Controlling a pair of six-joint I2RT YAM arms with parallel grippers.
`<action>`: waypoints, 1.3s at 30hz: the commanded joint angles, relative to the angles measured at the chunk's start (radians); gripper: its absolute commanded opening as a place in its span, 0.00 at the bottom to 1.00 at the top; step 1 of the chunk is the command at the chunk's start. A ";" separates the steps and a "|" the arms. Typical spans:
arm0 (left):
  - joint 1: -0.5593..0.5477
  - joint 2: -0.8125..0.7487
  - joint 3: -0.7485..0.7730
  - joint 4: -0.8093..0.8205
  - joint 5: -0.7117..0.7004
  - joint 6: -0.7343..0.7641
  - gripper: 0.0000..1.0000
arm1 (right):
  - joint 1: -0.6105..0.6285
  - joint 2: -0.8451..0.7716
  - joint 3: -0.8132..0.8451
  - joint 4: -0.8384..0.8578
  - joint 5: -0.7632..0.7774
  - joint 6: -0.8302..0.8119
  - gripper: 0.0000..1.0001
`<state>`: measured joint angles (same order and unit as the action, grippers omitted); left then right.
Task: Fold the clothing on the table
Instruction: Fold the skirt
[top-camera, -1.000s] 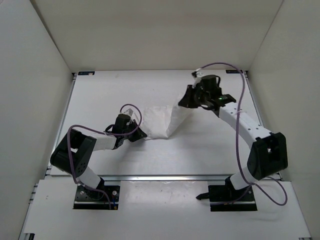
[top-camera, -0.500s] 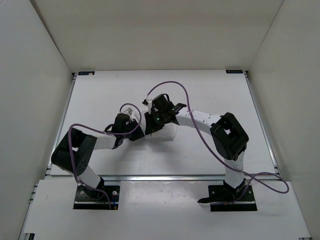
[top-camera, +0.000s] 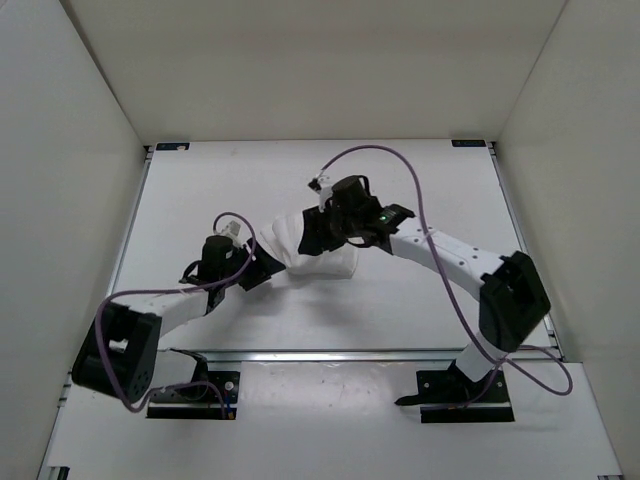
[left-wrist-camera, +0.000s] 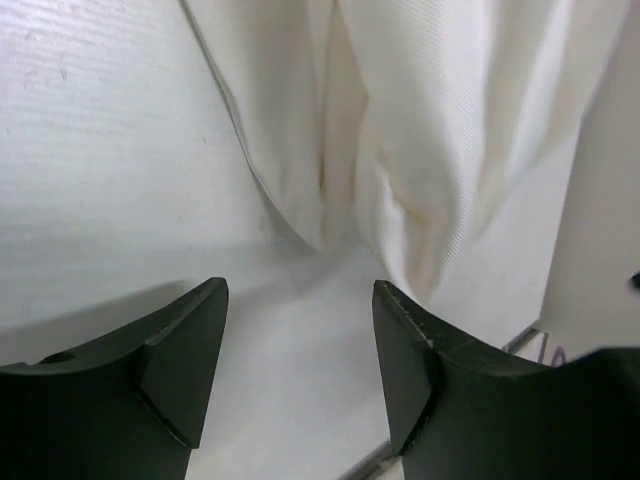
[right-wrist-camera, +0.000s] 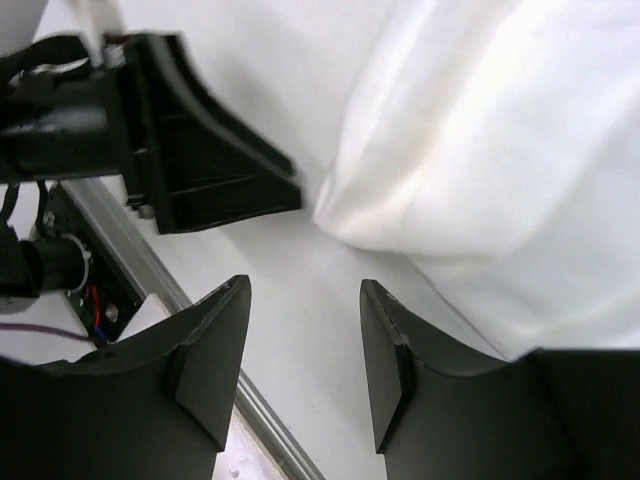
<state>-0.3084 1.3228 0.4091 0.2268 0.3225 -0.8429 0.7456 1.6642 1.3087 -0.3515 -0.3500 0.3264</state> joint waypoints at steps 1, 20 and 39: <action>0.018 -0.135 -0.042 -0.096 0.030 0.007 0.71 | -0.064 -0.116 -0.086 0.094 0.074 0.043 0.45; 0.094 -0.802 0.057 -0.737 0.029 0.130 0.99 | -0.180 -0.112 -0.341 0.486 -0.064 0.154 0.00; 0.063 -0.941 0.053 -0.797 0.026 0.079 0.98 | -0.057 0.295 -0.009 0.462 0.016 0.175 0.00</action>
<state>-0.2401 0.4049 0.4591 -0.5541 0.3477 -0.7605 0.6811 2.0598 1.3079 0.1081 -0.3859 0.5266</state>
